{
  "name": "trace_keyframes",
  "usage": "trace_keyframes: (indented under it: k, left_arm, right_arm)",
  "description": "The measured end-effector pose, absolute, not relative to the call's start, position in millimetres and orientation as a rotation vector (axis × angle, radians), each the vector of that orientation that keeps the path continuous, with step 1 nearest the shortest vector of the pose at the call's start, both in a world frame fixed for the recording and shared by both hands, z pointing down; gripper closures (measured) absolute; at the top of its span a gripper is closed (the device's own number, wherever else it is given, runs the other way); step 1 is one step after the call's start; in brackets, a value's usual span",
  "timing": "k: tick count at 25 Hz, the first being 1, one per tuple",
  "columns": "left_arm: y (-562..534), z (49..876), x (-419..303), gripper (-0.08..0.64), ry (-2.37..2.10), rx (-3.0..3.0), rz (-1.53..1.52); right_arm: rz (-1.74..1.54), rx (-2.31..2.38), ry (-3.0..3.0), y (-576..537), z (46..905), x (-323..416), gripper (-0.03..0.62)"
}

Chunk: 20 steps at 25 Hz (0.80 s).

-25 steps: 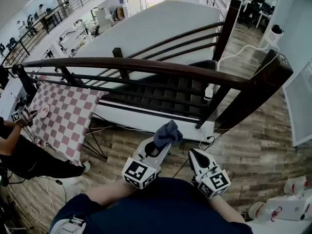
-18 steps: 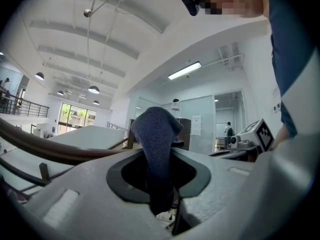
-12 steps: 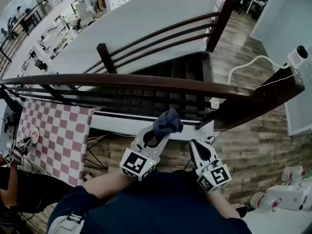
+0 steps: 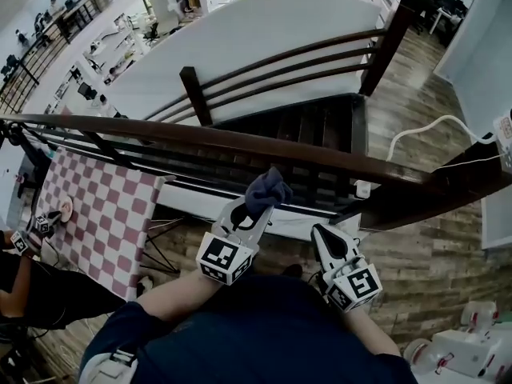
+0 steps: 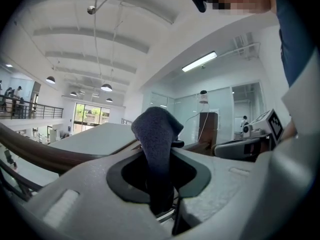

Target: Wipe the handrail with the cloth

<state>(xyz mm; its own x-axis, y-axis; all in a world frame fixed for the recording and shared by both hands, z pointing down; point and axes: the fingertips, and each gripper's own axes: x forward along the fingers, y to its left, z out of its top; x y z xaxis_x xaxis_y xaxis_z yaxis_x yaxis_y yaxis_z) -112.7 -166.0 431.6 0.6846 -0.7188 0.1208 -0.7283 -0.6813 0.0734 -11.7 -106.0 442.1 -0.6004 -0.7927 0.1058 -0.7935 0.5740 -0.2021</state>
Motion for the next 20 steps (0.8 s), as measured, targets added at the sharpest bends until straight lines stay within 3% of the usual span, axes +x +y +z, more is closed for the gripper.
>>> trace_keyframes:
  k: [20]
  left_arm:
    - [-291, 472, -139, 0.469, -1.506, 2.648, 0.418]
  right_arm:
    - [0.345, 1.238, -2.869, -157, 444, -12, 0.581]
